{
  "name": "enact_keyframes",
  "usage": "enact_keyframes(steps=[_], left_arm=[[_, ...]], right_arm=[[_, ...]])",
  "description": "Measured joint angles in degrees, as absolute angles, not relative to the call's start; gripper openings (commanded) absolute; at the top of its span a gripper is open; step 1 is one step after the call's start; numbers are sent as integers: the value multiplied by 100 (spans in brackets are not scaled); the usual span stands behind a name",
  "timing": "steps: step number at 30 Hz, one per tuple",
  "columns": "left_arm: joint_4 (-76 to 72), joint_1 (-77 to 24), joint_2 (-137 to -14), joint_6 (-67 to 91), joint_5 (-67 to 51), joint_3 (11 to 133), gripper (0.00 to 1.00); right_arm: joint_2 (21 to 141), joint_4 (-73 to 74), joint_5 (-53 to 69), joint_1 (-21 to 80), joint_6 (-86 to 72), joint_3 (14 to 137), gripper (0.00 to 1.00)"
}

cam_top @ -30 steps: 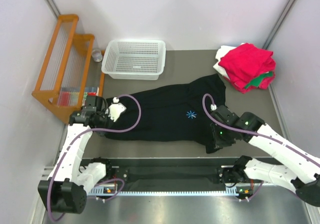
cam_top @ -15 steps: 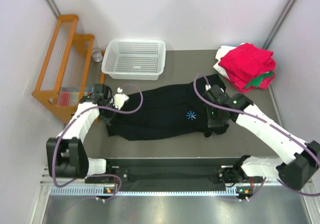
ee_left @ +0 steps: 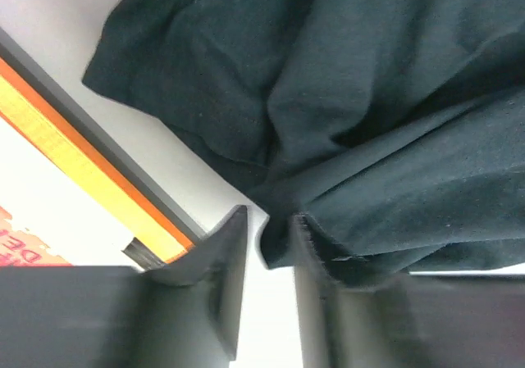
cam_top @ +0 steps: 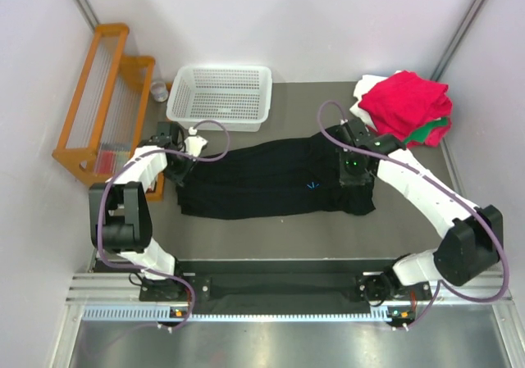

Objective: Fold and stack the t-shirts
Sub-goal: Fold the tshirt

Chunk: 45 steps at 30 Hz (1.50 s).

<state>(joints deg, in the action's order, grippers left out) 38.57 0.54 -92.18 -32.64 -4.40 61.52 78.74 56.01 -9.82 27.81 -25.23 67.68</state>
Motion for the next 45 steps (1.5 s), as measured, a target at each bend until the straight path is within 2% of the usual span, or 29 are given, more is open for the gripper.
enact_keyframes(steps=[1, 5, 8, 11, 17, 20, 21, 23, 24, 27, 33, 41, 45], left_arm=[[3857, 64, -9247, -3277, -436, 6152, 54], [3850, 78, -9277, -3199, -366, 6152, 61], [3850, 78, -9275, -3164, -346, 6149, 70], [3846, 78, -9268, -3129, -327, 6149, 77], [3876, 78, -8980, -2993, -272, 6149, 80], [3972, 69, -8755, -2910, -327, 6182, 82], [4021, 64, -8672, -2875, -362, 6198, 83], [4119, 51, -8512, -2840, -432, 6219, 84], [4160, 47, -8442, -2836, -467, 6219, 85], [4224, 32, -8278, -2818, -526, 6211, 86], [4259, -139, -8189, -2814, -528, 6071, 86], [4344, -169, -8187, -2749, -545, 6062, 87], [4362, -204, -8187, -2694, -569, 6062, 87]], right_arm=[[7955, 5546, -980, 2777, -2534, 6831, 13], [8272, 5330, -980, 2766, -2657, 6982, 13], [8646, 5142, -1039, 2755, -2718, 7087, 12], [9150, 4991, -1122, 2679, -2764, 7253, 12], [10092, 4917, -1483, 2386, -2827, 7968, 15], [10606, 4960, -1691, 2272, -2821, 8576, 29], [10829, 4950, -1763, 2237, -2803, 8849, 42], [11163, 4932, -1896, 2196, -2770, 9238, 57], [11290, 4923, -1957, 2187, -2757, 9367, 69], [11507, 4987, -2071, 2174, -2674, 9605, 80], [11334, 5048, -2281, 2171, -2685, 9439, 78], [9083, 4831, -1876, 2176, -2773, 7636, 64], [8471, 4652, -1577, 2176, -2834, 6858, 56]])
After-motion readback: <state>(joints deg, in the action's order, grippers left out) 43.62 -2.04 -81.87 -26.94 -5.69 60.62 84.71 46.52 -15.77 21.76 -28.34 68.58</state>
